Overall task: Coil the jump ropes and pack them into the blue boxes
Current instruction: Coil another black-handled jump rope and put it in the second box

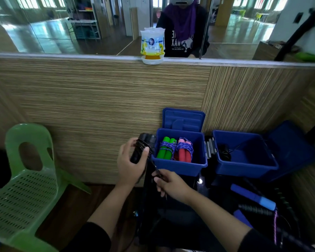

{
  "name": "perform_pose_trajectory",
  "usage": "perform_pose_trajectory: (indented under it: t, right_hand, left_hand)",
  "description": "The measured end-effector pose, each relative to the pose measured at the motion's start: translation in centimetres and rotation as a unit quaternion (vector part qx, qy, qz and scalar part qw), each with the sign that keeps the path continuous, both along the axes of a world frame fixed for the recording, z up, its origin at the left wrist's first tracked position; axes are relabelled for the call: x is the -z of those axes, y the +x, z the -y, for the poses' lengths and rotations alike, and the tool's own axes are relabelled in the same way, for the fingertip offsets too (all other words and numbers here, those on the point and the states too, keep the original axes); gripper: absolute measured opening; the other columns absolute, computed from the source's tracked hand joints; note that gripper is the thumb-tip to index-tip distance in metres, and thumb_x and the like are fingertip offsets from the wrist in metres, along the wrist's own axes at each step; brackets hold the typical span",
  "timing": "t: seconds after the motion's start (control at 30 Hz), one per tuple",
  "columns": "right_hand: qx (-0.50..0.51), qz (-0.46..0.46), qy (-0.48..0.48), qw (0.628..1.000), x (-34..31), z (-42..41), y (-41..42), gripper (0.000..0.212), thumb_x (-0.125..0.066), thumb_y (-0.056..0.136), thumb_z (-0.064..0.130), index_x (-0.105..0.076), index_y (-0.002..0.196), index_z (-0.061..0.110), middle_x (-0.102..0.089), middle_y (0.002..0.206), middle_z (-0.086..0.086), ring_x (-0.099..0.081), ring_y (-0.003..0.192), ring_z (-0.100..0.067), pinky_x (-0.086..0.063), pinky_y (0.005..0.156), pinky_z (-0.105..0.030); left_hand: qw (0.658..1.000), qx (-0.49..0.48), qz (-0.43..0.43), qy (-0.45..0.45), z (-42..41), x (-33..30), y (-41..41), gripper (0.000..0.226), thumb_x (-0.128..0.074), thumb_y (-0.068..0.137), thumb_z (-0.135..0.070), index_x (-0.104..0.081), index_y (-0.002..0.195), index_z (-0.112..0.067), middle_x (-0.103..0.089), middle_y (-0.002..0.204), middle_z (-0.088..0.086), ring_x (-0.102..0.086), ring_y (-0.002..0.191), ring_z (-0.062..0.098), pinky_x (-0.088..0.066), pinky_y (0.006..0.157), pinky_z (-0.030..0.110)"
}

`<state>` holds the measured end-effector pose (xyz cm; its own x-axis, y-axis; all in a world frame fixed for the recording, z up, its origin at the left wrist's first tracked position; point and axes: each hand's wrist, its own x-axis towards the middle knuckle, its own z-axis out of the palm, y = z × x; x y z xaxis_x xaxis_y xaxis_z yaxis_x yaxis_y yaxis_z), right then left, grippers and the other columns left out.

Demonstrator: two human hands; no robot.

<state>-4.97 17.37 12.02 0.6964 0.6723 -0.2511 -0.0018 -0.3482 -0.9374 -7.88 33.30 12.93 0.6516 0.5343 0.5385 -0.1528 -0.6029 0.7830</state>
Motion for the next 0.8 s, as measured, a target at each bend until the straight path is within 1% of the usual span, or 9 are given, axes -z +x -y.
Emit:
perform_pose_trajectory:
  t: [0.1, 0.2, 0.3, 0.4, 0.5, 0.57, 0.67, 0.73, 0.8]
  right_hand:
    - [-0.006, 0.048, -0.049, 0.998, -0.1, -0.1, -0.5, 0.011, -0.047, 0.097, 0.013, -0.056, 0.103, 0.01, -0.053, 0.068, 0.001, -0.048, 0.052, -0.011, -0.048, 0.053, -0.024]
    - [-0.028, 0.21, -0.084, 0.974, -0.8, 0.2, -0.4, 0.017, -0.048, 0.096, 0.016, -0.061, 0.101, 0.007, -0.06, 0.082, -0.004, -0.053, 0.072, -0.012, -0.046, 0.071, -0.03]
    - [-0.072, 0.361, -0.111, 0.923, -1.9, 0.4, 0.9, 0.02, -0.047, 0.096, 0.018, -0.063, 0.104, 0.009, -0.062, 0.099, -0.007, -0.055, 0.094, -0.022, -0.043, 0.083, -0.037]
    - [-0.078, 0.465, -0.165, 0.866, -3.2, 1.3, 2.6, 0.022, -0.046, 0.097, 0.031, -0.063, 0.109, 0.026, -0.057, 0.105, 0.006, -0.043, 0.099, -0.013, -0.025, 0.083, -0.032]
    - [-0.117, 0.4, -0.133, 0.899, -3.7, 2.2, 4.3, 0.02, -0.048, 0.096, 0.037, -0.064, 0.107, 0.033, -0.051, 0.1, 0.008, -0.038, 0.094, -0.005, -0.02, 0.08, -0.03]
    - [-0.122, 0.347, -0.073, 0.927, -3.9, 2.4, 4.9, 0.017, -0.053, 0.093, 0.034, -0.066, 0.103, 0.031, -0.053, 0.096, 0.009, -0.045, 0.094, -0.004, -0.032, 0.084, -0.032]
    - [-0.102, 0.243, 0.015, 0.965, -4.5, 2.6, 5.6, 0.014, -0.065, 0.087, 0.019, -0.07, 0.099, 0.014, -0.059, 0.091, 0.01, -0.057, 0.09, -0.001, -0.047, 0.088, -0.03]
    - [-0.089, 0.164, 0.049, 0.981, -4.7, 2.9, 6.0, 0.017, -0.071, 0.082, 0.014, -0.069, 0.097, 0.007, -0.062, 0.086, 0.006, -0.059, 0.084, -0.004, -0.048, 0.085, -0.03]
    - [-0.069, 0.128, 0.057, 0.988, -4.9, 3.1, 6.4, 0.021, -0.076, 0.076, 0.011, -0.067, 0.093, 0.004, -0.061, 0.082, -0.002, -0.057, 0.079, -0.009, -0.047, 0.08, -0.028]
  left_hand:
    - [0.998, -0.045, -0.041, 0.011, -2.2, 1.2, 0.5, 0.044, -0.067, 0.085, -0.04, -0.06, 0.119, -0.012, -0.062, 0.11, 0.007, -0.059, 0.102, 0.017, -0.041, 0.086, 0.019]
    - [0.992, -0.034, -0.122, 0.012, -3.4, 2.4, 0.5, 0.041, -0.071, 0.085, -0.035, -0.059, 0.12, -0.016, -0.062, 0.114, 0.002, -0.059, 0.106, 0.018, -0.044, 0.087, 0.027]
    - [0.981, 0.048, -0.182, 0.047, -3.0, 4.0, -0.3, 0.042, -0.07, 0.082, -0.043, -0.06, 0.118, -0.023, -0.062, 0.113, -0.006, -0.06, 0.104, 0.012, -0.047, 0.088, 0.028]
    - [0.963, 0.18, -0.18, 0.083, -1.4, 5.1, -1.6, 0.045, -0.059, 0.083, -0.046, -0.059, 0.121, -0.023, -0.061, 0.118, -0.01, -0.059, 0.11, 0.008, -0.046, 0.095, 0.027]
    - [0.944, 0.278, -0.157, 0.08, 0.8, 4.6, -2.6, 0.041, -0.056, 0.088, -0.034, -0.054, 0.128, -0.025, -0.057, 0.127, -0.015, -0.054, 0.12, 0.003, -0.039, 0.102, 0.017]
    - [0.939, 0.303, -0.157, 0.048, 1.5, 4.0, -2.9, 0.042, -0.051, 0.092, -0.034, -0.05, 0.133, -0.022, -0.055, 0.134, -0.011, -0.049, 0.126, 0.003, -0.035, 0.105, 0.016]
    - [0.935, 0.303, -0.175, 0.046, 1.8, 2.8, -3.3, 0.046, -0.043, 0.092, -0.046, -0.039, 0.135, -0.031, -0.05, 0.137, -0.009, -0.045, 0.127, -0.003, -0.034, 0.106, 0.016]
    - [0.93, 0.308, -0.194, 0.055, 2.1, 2.2, -3.6, 0.051, -0.052, 0.086, -0.056, -0.033, 0.132, -0.042, -0.051, 0.134, -0.014, -0.045, 0.123, -0.009, -0.037, 0.103, 0.017]
    - [0.93, 0.309, -0.195, 0.031, 2.7, 1.9, -3.7, 0.06, -0.063, 0.08, -0.059, -0.031, 0.13, -0.048, -0.052, 0.133, -0.017, -0.045, 0.125, -0.007, -0.039, 0.102, 0.02]
